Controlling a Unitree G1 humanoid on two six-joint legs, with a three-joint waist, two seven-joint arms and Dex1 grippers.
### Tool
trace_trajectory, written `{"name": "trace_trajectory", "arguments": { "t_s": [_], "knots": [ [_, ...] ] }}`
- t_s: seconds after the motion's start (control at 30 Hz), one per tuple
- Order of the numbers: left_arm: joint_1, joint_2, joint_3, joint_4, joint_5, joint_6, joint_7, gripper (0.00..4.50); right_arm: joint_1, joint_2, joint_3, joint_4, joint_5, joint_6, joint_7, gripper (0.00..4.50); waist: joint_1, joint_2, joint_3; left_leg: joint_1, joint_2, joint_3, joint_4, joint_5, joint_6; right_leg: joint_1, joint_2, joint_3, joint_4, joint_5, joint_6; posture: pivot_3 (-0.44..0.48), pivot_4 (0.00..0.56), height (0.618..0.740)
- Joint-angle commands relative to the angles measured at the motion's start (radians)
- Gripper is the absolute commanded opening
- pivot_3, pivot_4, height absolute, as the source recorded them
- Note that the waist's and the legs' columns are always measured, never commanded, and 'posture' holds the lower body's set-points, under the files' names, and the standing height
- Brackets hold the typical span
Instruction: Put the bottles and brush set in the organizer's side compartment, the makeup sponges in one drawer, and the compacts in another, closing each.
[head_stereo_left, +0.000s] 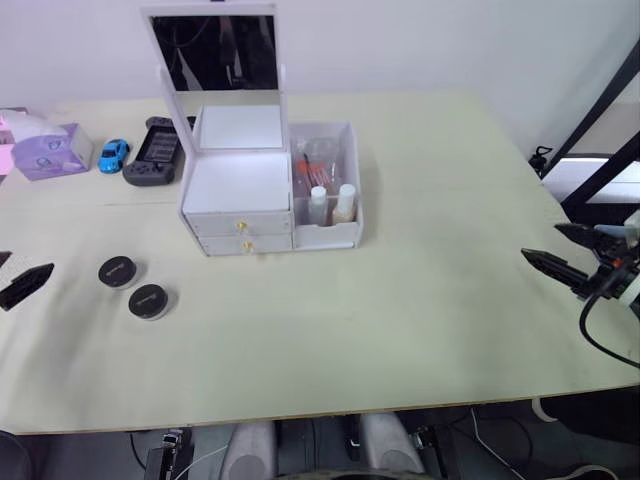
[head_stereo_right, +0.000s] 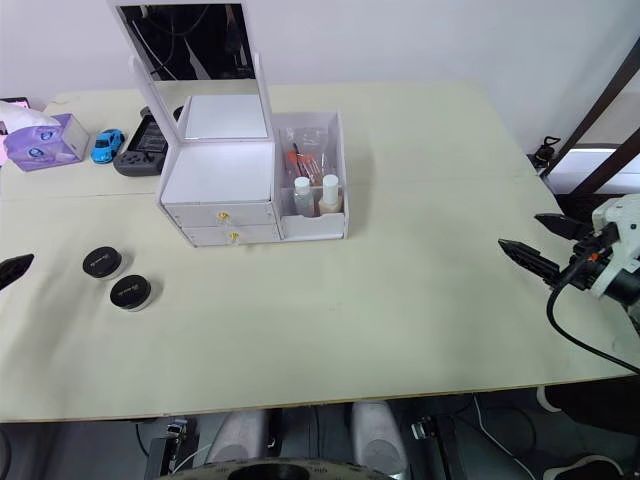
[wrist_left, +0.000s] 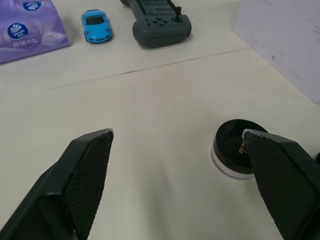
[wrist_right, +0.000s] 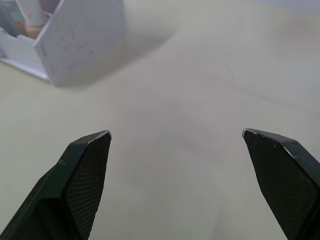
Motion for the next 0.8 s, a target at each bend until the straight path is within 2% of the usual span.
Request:
{"name": "trace_trajectory", "arguments": {
  "t_s": [0.03, 0.13, 0.27, 0.3, 0.37, 0.4, 0.6, 0.8],
  "knots": [
    [0.014, -0.006, 0.029, -0.147, -0.046, 0.025, 0.002, 4.48, -0.078, -0.020, 0.031, -0.057, 0.022, 0.026, -0.007, 4.50, 0.002, 0.000, 0.000, 0.000, 0.000, 0.000, 0.000, 0.000, 0.000, 0.000, 0.000, 0.000, 0.000, 0.000, 0.000, 0.000, 0.150, 0.740],
    [0.059, -0.033, 0.024, -0.315, -0.097, 0.118, -0.005, 4.48, -0.163, -0.003, 0.094, -0.119, 0.011, 0.073, -0.080, 4.50, 0.002, 0.000, 0.000, 0.000, 0.000, 0.000, 0.000, 0.000, 0.000, 0.000, 0.000, 0.000, 0.001, 0.000, 0.000, 0.000, 0.150, 0.740],
    [0.136, -0.098, 0.004, -0.604, -0.139, 0.221, 0.073, 4.48, -0.245, -0.005, 0.231, -0.231, 0.016, 0.127, -0.058, 4.50, 0.001, 0.001, 0.001, -0.001, 0.000, 0.000, 0.000, 0.000, 0.000, -0.001, 0.000, 0.000, 0.001, 0.000, 0.000, 0.000, 0.150, 0.740],
    [0.150, -0.110, 0.004, -0.653, -0.145, 0.243, 0.094, 4.48, -0.259, -0.002, 0.249, -0.245, 0.012, 0.125, -0.056, 4.50, -0.008, 0.003, 0.002, -0.005, -0.002, -0.005, -0.002, 0.000, 0.000, 0.003, -0.003, -0.004, 0.000, 0.000, 0.000, 0.000, 0.150, 0.740],
    [0.181, -0.138, 0.001, -0.760, -0.147, 0.287, 0.151, 4.48, -0.336, 0.000, 0.305, -0.247, 0.040, 0.229, -0.074, 4.50, -0.026, 0.007, 0.004, -0.004, -0.013, -0.035, -0.003, 0.004, -0.004, 0.022, -0.015, -0.030, -0.002, -0.007, 0.007, 0.000, 0.150, 0.740],
    [0.191, -0.150, 0.001, -0.797, -0.147, 0.301, 0.173, 4.48, -0.367, -0.001, 0.329, -0.245, 0.044, 0.268, -0.080, 4.50, -0.022, 0.007, 0.004, 0.001, -0.018, -0.044, -0.002, 0.005, -0.005, 0.020, -0.020, -0.037, 0.000, -0.010, 0.007, 0.000, 0.150, 0.740],
    [0.283, -0.214, -0.046, -1.087, -0.147, 0.546, 0.425, 4.48, -0.599, -0.002, 0.486, -0.313, 0.067, 0.323, 0.047, 4.50, -0.004, 0.010, 0.006, -0.001, -0.019, -0.034, -0.002, 0.006, -0.006, 0.015, -0.020, -0.029, 0.003, -0.010, 0.006, 0.000, 0.150, 0.740],
    [0.332, -0.272, -0.027, -1.237, -0.189, 0.717, 0.582, 4.48, -0.777, 0.023, 0.573, -0.304, 0.102, 0.357, 0.183, 4.50, 0.004, 0.009, 0.005, -0.001, -0.019, -0.033, -0.002, 0.006, -0.006, 0.015, -0.020, -0.029, 0.001, -0.010, 0.006, 0.000, 0.150, 0.740]
  ]
}}
